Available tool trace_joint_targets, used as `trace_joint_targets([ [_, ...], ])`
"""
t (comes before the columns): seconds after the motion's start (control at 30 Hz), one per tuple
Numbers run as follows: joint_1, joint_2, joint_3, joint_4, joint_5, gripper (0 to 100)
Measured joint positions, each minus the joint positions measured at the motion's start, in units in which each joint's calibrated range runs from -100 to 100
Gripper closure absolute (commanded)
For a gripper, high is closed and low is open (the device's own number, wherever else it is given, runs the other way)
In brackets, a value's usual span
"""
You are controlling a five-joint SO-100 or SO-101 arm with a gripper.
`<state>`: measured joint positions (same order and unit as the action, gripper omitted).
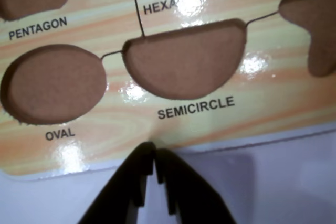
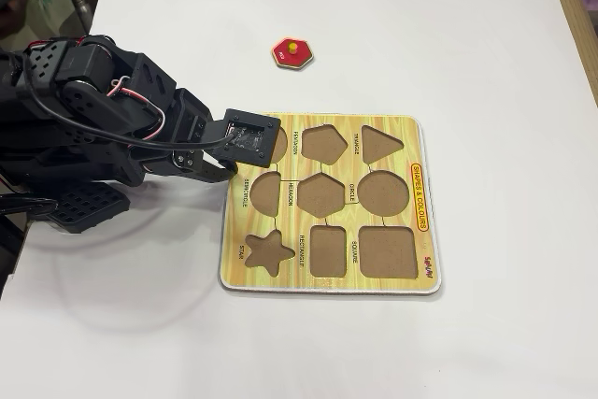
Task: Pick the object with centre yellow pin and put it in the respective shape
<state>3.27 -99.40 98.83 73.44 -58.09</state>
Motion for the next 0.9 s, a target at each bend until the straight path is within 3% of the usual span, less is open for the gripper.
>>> trace_joint_targets([
  [0.9, 0.0, 0.0, 0.0, 0.0, -0.3, 99],
])
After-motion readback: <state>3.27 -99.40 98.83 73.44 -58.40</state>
